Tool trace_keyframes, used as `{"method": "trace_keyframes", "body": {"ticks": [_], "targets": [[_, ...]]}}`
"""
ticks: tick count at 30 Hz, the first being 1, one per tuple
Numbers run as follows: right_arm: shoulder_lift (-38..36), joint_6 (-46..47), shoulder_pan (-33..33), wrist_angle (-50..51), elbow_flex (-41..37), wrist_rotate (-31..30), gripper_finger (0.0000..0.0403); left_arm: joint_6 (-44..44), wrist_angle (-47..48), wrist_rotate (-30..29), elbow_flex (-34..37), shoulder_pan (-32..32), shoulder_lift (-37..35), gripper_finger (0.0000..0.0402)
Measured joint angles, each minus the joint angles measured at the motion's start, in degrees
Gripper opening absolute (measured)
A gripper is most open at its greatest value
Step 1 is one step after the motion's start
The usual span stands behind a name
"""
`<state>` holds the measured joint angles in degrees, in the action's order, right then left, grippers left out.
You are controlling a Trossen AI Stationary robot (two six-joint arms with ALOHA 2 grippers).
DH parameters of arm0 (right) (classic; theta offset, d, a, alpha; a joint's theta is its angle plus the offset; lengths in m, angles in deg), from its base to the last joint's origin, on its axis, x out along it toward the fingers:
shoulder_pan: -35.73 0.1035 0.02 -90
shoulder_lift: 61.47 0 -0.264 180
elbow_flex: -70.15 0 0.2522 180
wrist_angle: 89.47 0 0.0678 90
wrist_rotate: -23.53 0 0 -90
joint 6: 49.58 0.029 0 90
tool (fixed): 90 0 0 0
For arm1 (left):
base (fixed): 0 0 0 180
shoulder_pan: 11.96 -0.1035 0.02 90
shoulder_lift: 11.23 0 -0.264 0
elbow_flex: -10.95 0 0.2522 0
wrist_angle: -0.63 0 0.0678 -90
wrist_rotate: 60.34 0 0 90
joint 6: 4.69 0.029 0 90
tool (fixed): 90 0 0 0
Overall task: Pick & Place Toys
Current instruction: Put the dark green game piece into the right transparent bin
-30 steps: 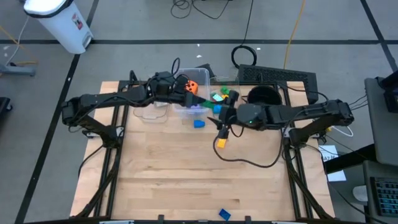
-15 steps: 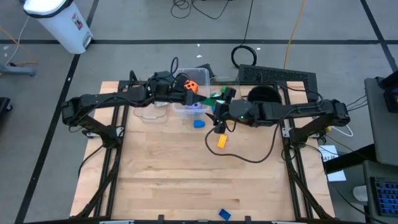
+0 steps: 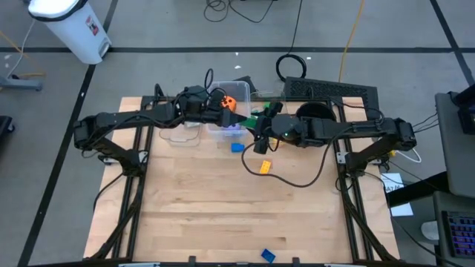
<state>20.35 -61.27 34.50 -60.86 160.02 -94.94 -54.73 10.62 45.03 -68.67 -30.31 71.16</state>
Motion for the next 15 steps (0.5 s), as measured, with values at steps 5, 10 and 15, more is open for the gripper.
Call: {"method": "trace_keyframes", "body": {"ticks": [5, 10, 15], "targets": [[0.02, -1.26, 0.07, 0.09, 0.0, 0.04, 0.0183, 0.26, 0.02, 0.0, 0.0, 0.0, 0.0, 0.0094], [0.02, -1.5, 0.06, 0.24, 0.0, 0.26, 0.0139, 0.41, 0.0, 0.07, 0.0, 0.0, 0.0, 0.0094], [0.0, -1.61, 0.05, -0.17, 0.0, 0.0, 0.0134, 0.38, -0.88, 0.05, 0.0, 0.0, 0.0, 0.0111]]}}
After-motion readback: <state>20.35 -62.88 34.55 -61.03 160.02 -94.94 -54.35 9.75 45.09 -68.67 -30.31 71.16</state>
